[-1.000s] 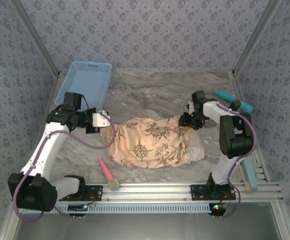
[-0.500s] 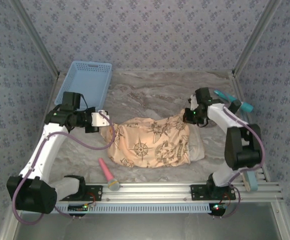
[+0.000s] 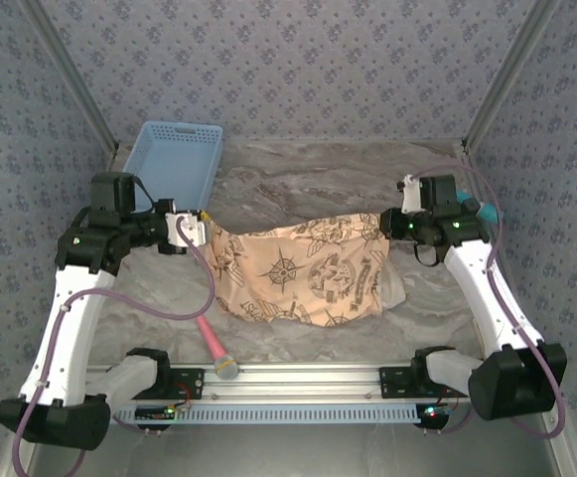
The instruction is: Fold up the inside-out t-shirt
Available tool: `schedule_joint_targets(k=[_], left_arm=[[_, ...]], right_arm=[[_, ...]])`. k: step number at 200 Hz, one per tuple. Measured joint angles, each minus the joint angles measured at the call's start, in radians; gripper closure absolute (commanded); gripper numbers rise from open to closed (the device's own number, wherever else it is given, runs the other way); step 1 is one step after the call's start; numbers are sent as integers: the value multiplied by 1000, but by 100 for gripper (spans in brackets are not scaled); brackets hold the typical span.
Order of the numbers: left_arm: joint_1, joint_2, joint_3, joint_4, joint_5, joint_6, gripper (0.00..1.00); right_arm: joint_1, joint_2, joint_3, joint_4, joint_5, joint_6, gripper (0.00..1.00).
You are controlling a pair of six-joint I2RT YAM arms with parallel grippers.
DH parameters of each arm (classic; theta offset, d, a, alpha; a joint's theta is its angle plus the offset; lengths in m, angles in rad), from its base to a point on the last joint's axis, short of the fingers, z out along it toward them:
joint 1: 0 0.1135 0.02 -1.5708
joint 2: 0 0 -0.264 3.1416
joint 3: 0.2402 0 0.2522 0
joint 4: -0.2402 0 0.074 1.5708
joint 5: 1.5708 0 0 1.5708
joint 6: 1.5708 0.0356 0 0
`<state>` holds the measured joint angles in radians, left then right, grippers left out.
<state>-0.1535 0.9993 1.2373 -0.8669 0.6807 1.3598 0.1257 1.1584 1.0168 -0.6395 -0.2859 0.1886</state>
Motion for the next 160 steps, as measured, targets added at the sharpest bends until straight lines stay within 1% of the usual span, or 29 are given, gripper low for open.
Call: schedule_joint_targets(k=[9, 40, 53, 71, 114, 126, 133, 140, 148, 160], left_arm=[[-5, -24, -40, 3, 4, -9, 100], [-22, -54, -206, 4, 2, -36, 100], [-31, -45, -258, 3, -17, -44, 100], [-39, -29, -288, 2, -45, -49, 100], [-39, -27, -295, 6, -77, -65, 100], [-39, -29, -299, 7, -83, -71, 100], [-39, -29, -301, 7, -86, -71, 100], [-39, -29, -303, 8, -89, -72, 100], [-39, -29, -306, 10, -89, -75, 100], [-39, -29, -307, 10, -92, -79, 100]], right_arm=[[0, 4, -53, 11, -14, 13, 70], [4, 124, -224, 46, -33, 55, 64], [4, 158, -259, 45, -38, 68, 57], [4, 177, -260, 53, -49, 72, 53], [4, 251, -188, 76, -90, 38, 49], [4, 280, -169, 87, -100, 26, 50], [4, 298, -158, 91, -105, 19, 53], [4, 318, -147, 92, -107, 10, 60], [4, 338, -137, 92, -113, -2, 66], [4, 357, -130, 90, -125, -9, 78]])
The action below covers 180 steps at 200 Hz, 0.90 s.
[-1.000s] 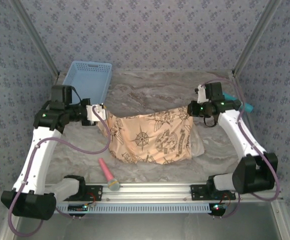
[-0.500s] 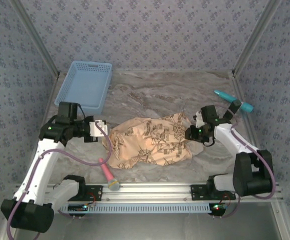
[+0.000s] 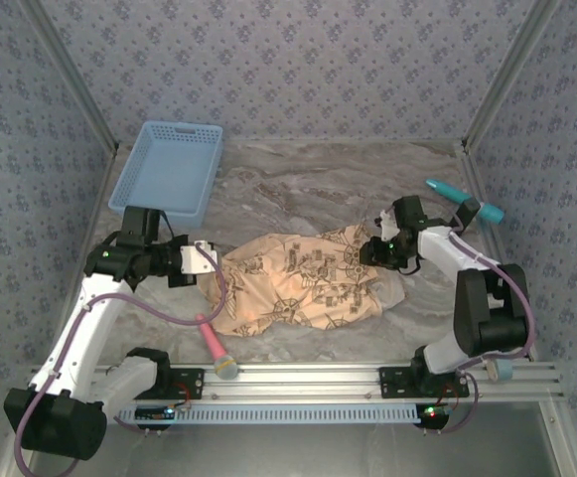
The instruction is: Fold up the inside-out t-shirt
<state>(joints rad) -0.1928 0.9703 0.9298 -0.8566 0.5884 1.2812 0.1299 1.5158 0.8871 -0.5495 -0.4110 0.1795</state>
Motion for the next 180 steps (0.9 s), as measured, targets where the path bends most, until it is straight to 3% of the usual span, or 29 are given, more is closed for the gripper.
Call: schedule_joint_targets(k=[25, 43, 51, 69, 95, 143, 180], left_arm=[[0, 0, 0, 0, -2, 0, 100], [0, 0, 0, 0, -2, 0, 100], [0, 0, 0, 0, -2, 0, 100], [0, 0, 0, 0, -2, 0, 100], [-4, -1, 0, 0, -2, 0, 100], [-6, -2, 0, 0, -2, -1, 100], [-6, -2, 0, 0, -2, -4, 100]], right_arm=[[1, 3, 1, -7, -37, -8, 95], [7, 0, 2, -29, -57, -5, 96], [11, -5, 2, -46, -60, -3, 91], [20, -40, 2, -79, -45, 10, 58], [15, -105, 4, -104, 21, 4, 52], [-7, -40, 10, -101, 48, 2, 59], [5, 12, 10, -102, 27, -13, 85]])
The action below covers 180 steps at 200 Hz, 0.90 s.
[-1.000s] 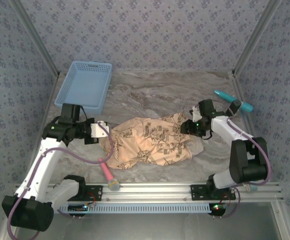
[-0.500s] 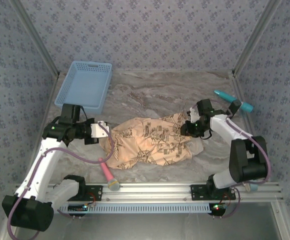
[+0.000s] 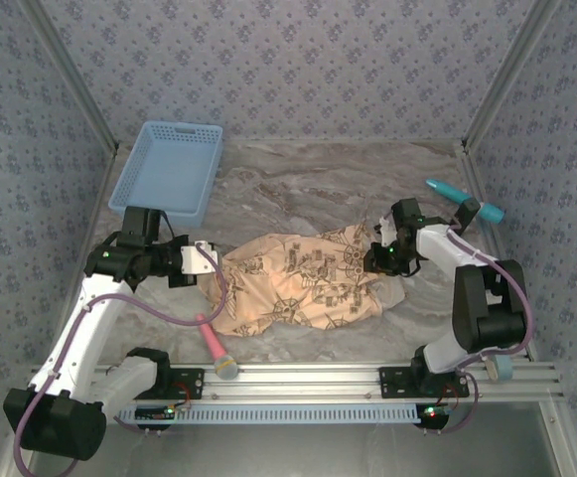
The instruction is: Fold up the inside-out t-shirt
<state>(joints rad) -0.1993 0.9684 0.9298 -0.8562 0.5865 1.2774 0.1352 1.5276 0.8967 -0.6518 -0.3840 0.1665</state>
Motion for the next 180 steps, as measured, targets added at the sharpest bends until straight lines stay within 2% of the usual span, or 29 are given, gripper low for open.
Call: schedule_joint_targets(k=[29, 58, 109, 130, 144, 160, 180], left_arm=[[0, -11, 3, 0, 4, -7, 100], [0, -6, 73, -11, 25, -12, 100], [6, 165, 483, -62, 57, -4, 100], [78, 250, 632, -87, 115, -5, 100], [138, 364, 826, -122, 150, -3, 100], [160, 474, 1023, -139, 185, -2, 100], [158, 489, 1061, -128, 246, -21, 100]], right_arm=[[8, -26, 19, -8, -6, -28, 97], [10, -97, 74, -13, -5, -45, 97], [-9, -293, 135, 87, 36, -48, 99], [-53, -404, 145, 151, 58, -42, 100], [-90, -463, 162, 208, 77, -27, 100], [-121, -518, 181, 285, 108, -2, 100], [-143, -588, 180, 386, 122, 21, 98]])
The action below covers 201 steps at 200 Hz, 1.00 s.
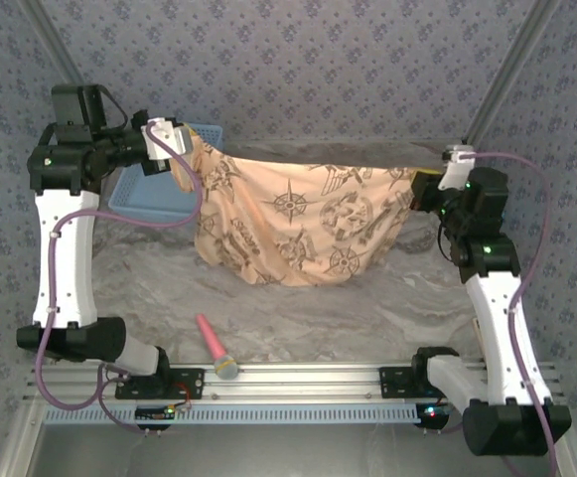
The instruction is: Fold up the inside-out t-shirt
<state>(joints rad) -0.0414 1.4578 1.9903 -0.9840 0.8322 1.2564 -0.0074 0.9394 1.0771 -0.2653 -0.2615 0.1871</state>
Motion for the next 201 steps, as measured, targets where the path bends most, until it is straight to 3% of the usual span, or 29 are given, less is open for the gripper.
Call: schedule_joint_targets(k=[23, 56, 96, 125, 154, 181, 201], left_arm=[[-3, -80, -133, 54, 60, -44, 100], [-5, -232, -294, 83, 93, -87, 100], [-5, -330, -204, 88, 129, -128, 100], [-5, -254, -5, 106, 173, -158, 100], [-5, -118, 147, 122, 205, -177, 100], [-5, 8, 179, 121, 216, -190, 100], [-5, 81, 161, 113, 214, -200, 100]], right_arm=[[-3, -101, -26, 90, -6, 11, 100], [-3, -252, -5, 45, -9, 15, 100], [-3, -342, 127, -23, 21, 14, 100], [-3, -280, 210, 9, 66, 15, 100], [-3, -88, 241, 63, 101, 16, 100], [-5, 95, 254, 62, 109, 26, 100], [-11, 134, 254, 24, 124, 34, 100]])
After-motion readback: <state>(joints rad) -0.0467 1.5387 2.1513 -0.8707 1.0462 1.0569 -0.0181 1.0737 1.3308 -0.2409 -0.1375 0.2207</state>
